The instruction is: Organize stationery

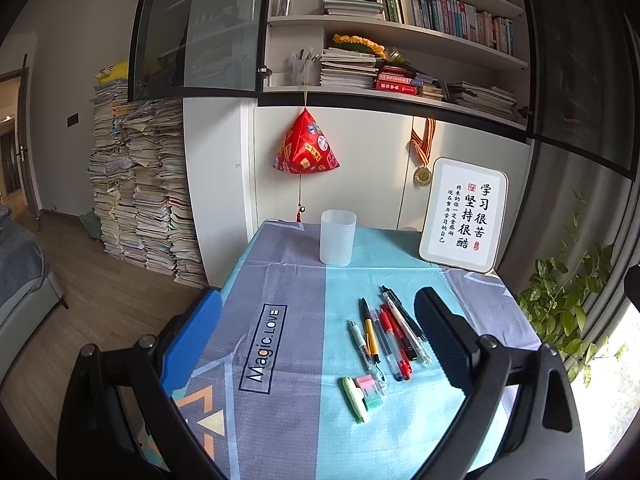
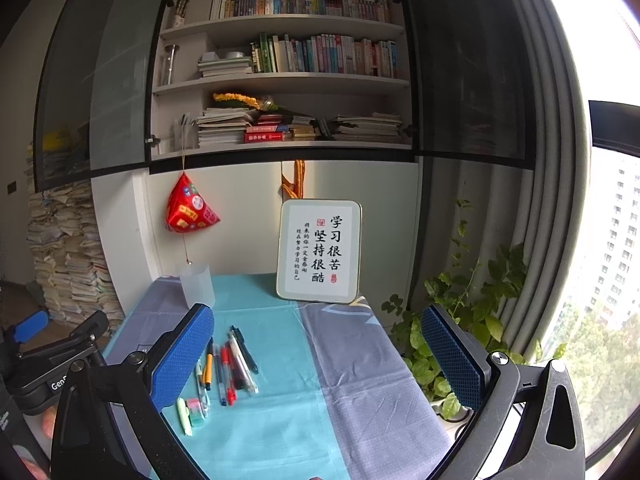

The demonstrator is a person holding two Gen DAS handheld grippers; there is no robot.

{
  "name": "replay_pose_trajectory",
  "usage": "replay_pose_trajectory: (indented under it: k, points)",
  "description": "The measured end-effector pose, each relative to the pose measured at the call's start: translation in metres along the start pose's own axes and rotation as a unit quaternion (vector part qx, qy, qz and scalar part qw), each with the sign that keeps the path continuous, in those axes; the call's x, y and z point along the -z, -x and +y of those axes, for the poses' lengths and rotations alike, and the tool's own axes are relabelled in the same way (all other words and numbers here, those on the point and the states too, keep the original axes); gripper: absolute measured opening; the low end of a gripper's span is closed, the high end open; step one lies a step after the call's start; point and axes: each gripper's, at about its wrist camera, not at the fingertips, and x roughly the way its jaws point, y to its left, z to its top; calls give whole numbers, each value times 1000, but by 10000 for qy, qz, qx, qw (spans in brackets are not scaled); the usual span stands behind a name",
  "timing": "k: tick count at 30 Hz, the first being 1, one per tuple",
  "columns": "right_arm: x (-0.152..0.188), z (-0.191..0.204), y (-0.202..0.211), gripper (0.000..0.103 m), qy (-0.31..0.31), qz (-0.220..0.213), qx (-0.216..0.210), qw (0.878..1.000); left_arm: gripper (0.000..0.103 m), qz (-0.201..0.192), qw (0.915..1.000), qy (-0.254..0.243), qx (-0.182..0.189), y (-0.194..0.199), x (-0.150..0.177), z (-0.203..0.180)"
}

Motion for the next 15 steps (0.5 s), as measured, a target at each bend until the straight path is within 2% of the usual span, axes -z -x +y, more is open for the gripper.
replay_pose_trajectory:
  k: [15]
  points:
    - [3, 9, -5, 103, 134, 36, -66, 9999, 97, -81, 9999, -78, -27, 5, 2, -3]
